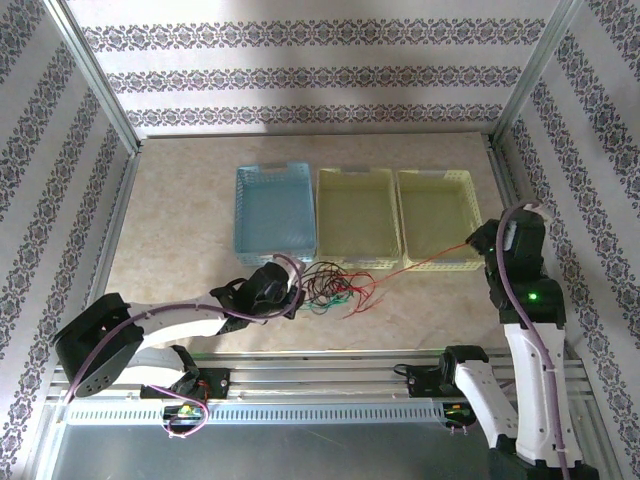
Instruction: Untangle the cables
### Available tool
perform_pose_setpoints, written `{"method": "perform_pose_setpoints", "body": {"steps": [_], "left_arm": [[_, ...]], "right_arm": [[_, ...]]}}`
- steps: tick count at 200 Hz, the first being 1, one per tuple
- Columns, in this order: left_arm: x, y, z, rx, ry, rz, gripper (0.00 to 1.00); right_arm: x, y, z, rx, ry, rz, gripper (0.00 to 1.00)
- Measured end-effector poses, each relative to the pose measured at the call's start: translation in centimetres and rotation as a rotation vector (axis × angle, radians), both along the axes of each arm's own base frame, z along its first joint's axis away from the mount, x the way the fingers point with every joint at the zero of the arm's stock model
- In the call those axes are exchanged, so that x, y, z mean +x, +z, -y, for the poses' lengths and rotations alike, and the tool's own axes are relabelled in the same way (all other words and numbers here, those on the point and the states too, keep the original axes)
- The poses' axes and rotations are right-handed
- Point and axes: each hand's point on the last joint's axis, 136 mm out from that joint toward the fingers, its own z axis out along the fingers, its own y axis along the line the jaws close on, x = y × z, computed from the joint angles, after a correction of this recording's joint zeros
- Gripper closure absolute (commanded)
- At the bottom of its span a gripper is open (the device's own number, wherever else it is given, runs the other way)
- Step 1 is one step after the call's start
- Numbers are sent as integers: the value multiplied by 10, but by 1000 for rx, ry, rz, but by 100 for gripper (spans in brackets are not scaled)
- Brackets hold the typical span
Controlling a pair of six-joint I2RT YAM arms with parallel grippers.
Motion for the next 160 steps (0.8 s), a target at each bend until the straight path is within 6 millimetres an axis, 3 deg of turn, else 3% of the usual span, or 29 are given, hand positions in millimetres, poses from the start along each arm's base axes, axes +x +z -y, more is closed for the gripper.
{"method": "perform_pose_setpoints", "body": {"steps": [31, 109, 132, 160], "left_arm": [[-8, -26, -30, 103, 86, -54, 100], [1, -35, -50, 174, 231, -60, 100], [4, -35, -51, 184, 260, -71, 100], [4, -36, -52, 184, 289, -85, 100]], "right_arm": [[-8, 37, 24, -49, -99, 79, 100], [7, 87, 50, -68, -158, 154, 100], [11, 122, 62, -50, -182, 227, 100], [19, 177, 72, -33, -160, 349, 100]]}}
